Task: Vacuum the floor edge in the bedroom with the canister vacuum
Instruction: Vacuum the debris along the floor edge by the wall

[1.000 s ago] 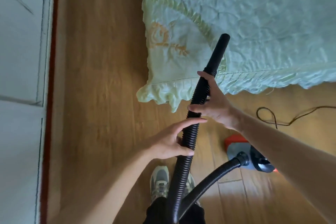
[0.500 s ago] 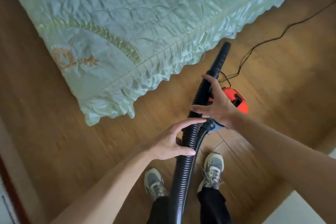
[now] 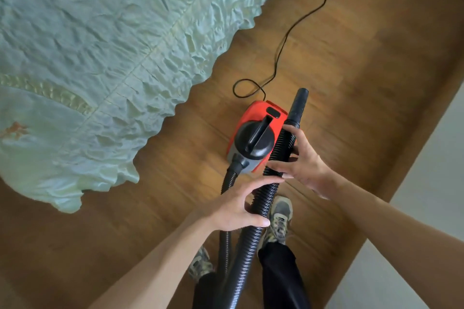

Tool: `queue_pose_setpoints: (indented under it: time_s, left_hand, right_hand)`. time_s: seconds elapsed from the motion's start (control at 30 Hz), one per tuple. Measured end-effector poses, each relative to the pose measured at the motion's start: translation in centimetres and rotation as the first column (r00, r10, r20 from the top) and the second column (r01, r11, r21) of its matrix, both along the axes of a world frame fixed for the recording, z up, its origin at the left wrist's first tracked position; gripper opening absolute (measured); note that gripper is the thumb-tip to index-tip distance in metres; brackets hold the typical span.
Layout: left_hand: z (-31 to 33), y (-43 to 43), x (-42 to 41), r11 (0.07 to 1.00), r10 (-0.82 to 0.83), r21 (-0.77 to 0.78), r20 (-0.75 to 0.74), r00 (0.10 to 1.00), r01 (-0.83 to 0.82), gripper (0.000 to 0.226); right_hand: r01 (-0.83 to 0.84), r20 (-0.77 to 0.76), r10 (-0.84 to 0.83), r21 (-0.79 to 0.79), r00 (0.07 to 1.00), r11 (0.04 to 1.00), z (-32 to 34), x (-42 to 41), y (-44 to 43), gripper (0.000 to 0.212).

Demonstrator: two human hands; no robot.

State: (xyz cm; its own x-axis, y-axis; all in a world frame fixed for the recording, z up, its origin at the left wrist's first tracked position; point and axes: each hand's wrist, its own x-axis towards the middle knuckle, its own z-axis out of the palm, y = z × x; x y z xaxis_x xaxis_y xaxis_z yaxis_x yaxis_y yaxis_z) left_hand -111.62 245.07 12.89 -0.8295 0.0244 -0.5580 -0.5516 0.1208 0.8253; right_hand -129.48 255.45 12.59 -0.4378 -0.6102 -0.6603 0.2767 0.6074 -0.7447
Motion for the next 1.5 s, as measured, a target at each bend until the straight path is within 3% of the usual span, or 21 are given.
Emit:
queue_pose_setpoints:
  time_s: [0.27, 0.53, 0.83, 0.93, 1.03, 1.2, 1.5]
  left_hand:
    - [-1.4, 3.4, -6.8, 0.989, -0.143, 0.054, 0.112, 0.983, 0.138, 0.083]
    - [-4.1, 4.5, -11.7, 0.94, -0.336, 0.144, 0.258, 0.906, 0.308, 0.091]
    - [-7.9, 5.5, -13.4, 0.944, -0.326, 0.176, 0.341, 0.882, 0.281, 0.087]
    - [-9.4, 5.4, -13.4, 0.946, -0.317, 0.184, 0.366, 0.875, 0.266, 0.087]
    - [-10.9, 5.3, -13.2, 0.949, -0.303, 0.202, 0.376, 0.876, 0.242, 0.085]
    - [-12.9, 4.6, -13.1, 0.965, -0.243, 0.19, 0.383, 0.891, 0.181, 0.084]
    - [-15.9, 4.2, -12.2, 0.965, -0.22, 0.228, 0.428, 0.877, 0.131, 0.086]
  right_hand:
    - [0.119, 0.114, -0.126, 0.068, 0.985, 0.991, -3.0, -4.8, 4.9, 0.084]
    - [0.131, 0.21, -0.16, 0.145, 0.964, 0.981, -6.9, -8.2, 9.0, 0.087]
    - [0.101, 0.318, -0.174, 0.233, 0.932, 0.967, -12.2, -9.9, 10.5, 0.087]
    - [-0.044, 0.312, -0.053, 0.296, 0.949, 0.954, -14.3, -10.7, 9.8, 0.089]
    - [-0.329, 0.178, 0.281, 0.371, 0.943, 0.868, -16.1, -12.1, 7.9, 0.105]
    - [-0.539, -0.036, 0.608, 0.422, 0.793, 0.729, -18.6, -14.4, 1.0, 0.091]
    - [-0.687, -0.161, 0.853, 0.527, 0.497, 0.5, -23.5, -14.4, -8.1, 0.097]
